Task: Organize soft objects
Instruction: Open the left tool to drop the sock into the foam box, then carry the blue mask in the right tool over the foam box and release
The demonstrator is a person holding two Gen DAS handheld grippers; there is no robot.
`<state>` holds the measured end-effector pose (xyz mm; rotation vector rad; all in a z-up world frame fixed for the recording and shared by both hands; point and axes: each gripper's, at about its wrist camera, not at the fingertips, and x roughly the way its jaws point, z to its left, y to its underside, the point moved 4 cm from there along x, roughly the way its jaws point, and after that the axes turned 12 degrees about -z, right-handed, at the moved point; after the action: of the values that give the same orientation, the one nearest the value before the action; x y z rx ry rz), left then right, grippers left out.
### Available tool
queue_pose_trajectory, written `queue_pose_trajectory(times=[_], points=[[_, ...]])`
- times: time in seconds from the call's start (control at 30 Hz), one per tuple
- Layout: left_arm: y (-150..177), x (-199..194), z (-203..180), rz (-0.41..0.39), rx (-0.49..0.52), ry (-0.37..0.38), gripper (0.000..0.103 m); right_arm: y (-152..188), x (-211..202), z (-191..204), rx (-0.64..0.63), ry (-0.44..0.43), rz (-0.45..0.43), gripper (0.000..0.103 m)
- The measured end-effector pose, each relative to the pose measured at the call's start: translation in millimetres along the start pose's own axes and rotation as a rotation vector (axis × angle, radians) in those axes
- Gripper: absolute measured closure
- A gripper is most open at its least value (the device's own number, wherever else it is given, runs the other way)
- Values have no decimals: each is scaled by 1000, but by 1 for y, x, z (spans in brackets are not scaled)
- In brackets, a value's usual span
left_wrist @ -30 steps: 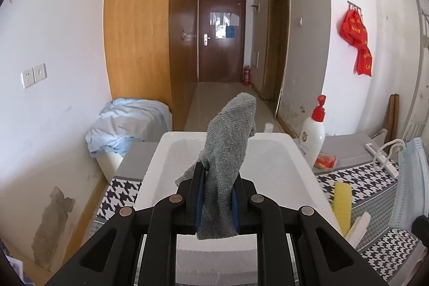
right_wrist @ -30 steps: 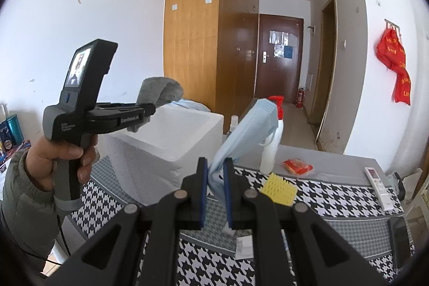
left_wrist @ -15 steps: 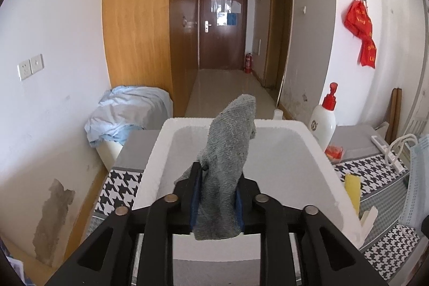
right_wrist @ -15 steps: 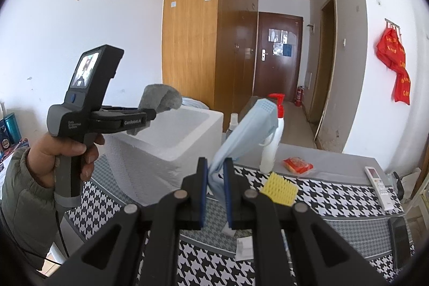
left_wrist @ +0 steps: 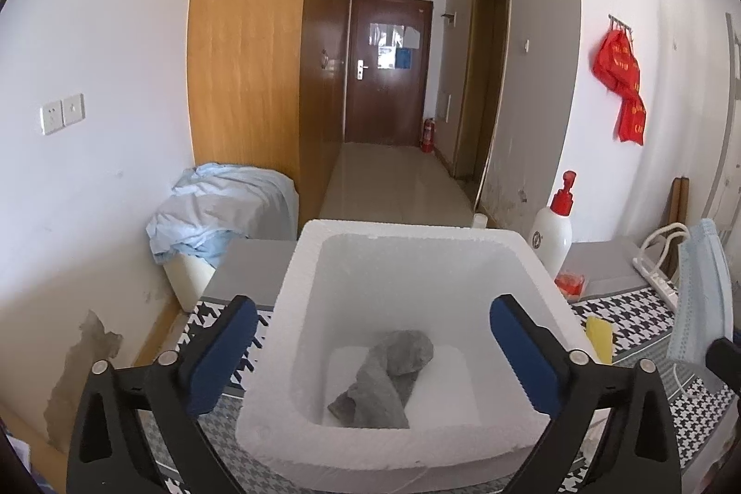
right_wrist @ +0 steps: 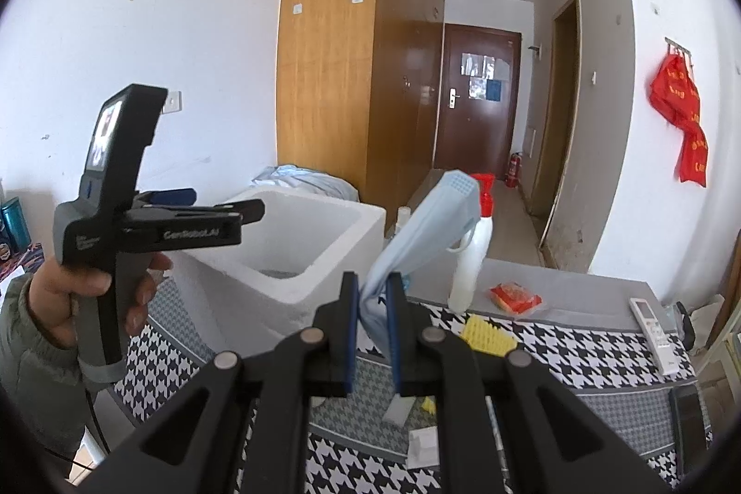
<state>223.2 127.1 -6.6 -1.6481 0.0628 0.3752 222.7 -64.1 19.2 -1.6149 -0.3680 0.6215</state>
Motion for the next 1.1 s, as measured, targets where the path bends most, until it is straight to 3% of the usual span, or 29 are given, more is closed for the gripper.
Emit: queue_pose_trajectory(times=[1.1], points=[[7, -62, 51, -108, -12, -90, 1, -23, 32, 32, -51, -50, 17, 88]])
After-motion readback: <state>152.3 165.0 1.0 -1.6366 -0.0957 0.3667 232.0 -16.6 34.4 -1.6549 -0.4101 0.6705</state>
